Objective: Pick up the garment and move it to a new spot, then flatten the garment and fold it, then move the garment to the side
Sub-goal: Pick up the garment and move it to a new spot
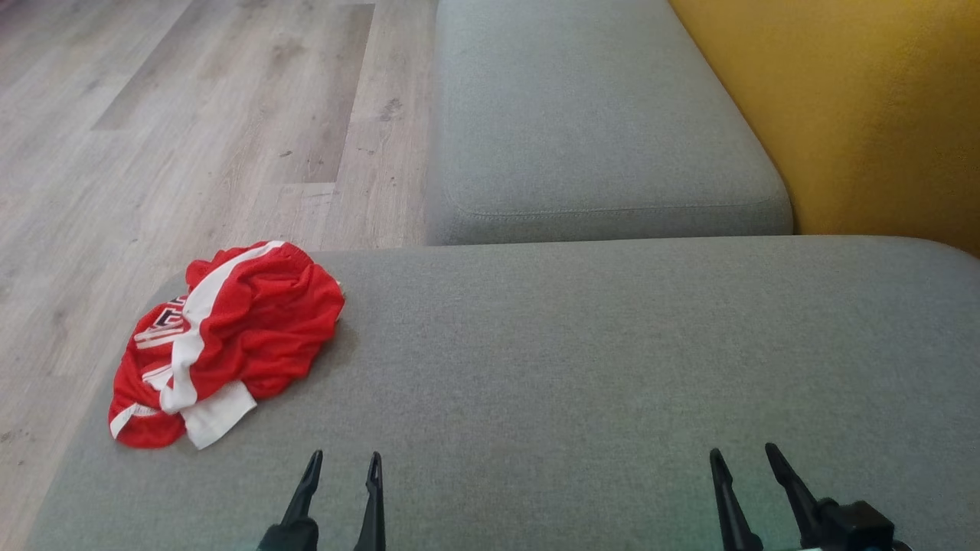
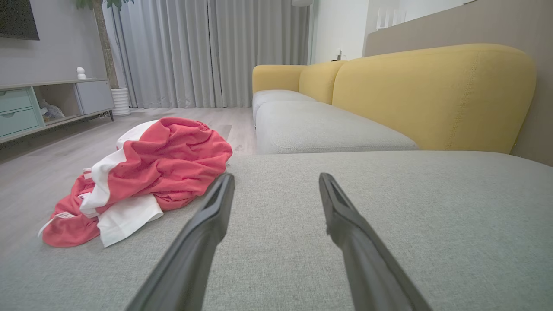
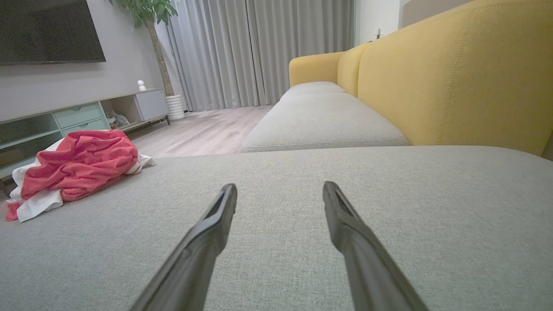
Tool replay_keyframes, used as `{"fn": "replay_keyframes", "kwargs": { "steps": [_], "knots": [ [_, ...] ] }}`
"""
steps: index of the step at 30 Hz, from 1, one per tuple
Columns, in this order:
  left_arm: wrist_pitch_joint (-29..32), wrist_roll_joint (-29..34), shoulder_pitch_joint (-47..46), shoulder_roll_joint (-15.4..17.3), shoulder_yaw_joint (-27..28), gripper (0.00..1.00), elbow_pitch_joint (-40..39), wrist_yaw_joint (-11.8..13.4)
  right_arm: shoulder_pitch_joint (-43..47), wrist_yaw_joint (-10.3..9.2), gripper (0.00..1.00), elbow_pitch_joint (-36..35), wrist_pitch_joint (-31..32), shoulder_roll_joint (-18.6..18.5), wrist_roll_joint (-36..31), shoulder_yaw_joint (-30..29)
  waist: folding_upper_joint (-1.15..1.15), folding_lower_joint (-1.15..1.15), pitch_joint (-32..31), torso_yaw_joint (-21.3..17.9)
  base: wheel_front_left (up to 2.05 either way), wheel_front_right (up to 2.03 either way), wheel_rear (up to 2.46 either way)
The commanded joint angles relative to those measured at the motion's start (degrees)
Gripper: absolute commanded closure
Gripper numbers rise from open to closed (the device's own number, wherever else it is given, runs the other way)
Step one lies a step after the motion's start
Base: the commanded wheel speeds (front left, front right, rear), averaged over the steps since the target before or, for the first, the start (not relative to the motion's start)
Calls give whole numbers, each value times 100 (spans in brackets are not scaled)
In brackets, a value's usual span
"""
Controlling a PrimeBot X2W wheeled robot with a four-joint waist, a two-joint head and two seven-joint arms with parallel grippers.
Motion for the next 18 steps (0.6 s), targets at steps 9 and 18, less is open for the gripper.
{"fn": "replay_keyframes", "kwargs": {
  "steps": [9, 18],
  "knots": [
    [-71, 32, -335, 7, 176, 0, -42, 69, -222, 44, 0, -130, -79, -48, -3, 73, 0, 0, 7, 56, 0, 0, 0],
    [-71, 177, -417, 7, 303, 0, -13, 47, -230, 44, 0, -118, -79, -48, 101, 62, 0, 0, 139, 625, 0, 0, 0]
  ]
}}
